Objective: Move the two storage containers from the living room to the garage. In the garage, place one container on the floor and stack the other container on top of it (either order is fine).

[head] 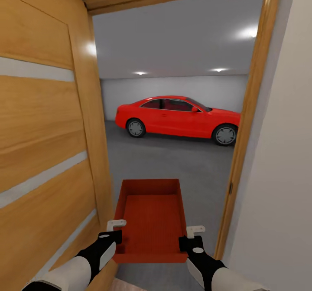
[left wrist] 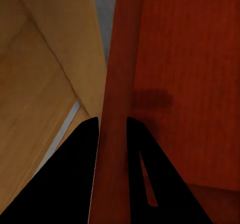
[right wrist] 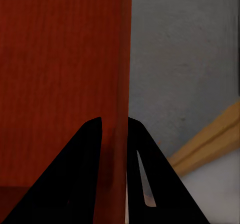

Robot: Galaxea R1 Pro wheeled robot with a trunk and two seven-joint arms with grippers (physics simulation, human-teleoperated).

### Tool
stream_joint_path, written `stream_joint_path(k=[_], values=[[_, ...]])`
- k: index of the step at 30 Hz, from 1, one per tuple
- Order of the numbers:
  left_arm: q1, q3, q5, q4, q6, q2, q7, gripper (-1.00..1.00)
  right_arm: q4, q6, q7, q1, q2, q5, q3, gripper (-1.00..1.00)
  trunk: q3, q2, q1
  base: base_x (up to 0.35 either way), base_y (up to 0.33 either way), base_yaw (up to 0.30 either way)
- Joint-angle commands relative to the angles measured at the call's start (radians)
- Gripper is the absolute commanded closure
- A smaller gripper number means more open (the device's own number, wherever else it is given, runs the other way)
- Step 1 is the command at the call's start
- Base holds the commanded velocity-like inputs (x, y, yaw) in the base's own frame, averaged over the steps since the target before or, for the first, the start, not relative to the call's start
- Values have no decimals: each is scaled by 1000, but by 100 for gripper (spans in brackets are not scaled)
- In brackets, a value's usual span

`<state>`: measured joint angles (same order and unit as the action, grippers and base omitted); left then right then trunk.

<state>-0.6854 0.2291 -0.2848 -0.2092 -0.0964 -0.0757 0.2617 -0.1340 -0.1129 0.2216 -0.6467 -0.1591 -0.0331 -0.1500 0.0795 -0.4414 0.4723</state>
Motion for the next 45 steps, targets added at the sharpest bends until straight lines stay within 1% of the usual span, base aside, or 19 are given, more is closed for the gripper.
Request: stream_joint_path(k=[1,13,25,38,45], values=[[0,-30,21,-5,20,13,14,100,2,-1,2,0,0,-10,18,100,0,-1,1,243,233,-244],[0,-30,21,-6,20,13,14,100,2,-1,2,-1,0,-10,18,100,0,-1,1,243,213,-244],[0,-30,22,-6,20,13,14,100,2,-1,2,0,0,-10,18,100,0,-1,1,210,141,-236],[0,-30,23,-6,21,13,14,100,2,-1,2,0,0,-10,18,100,0,-1,1,22,5,-14],[0,-30,23,-6,21,13,14,100,2,1,2,-1,-1,-10,18,100,0,-1,1,0,0,-91]])
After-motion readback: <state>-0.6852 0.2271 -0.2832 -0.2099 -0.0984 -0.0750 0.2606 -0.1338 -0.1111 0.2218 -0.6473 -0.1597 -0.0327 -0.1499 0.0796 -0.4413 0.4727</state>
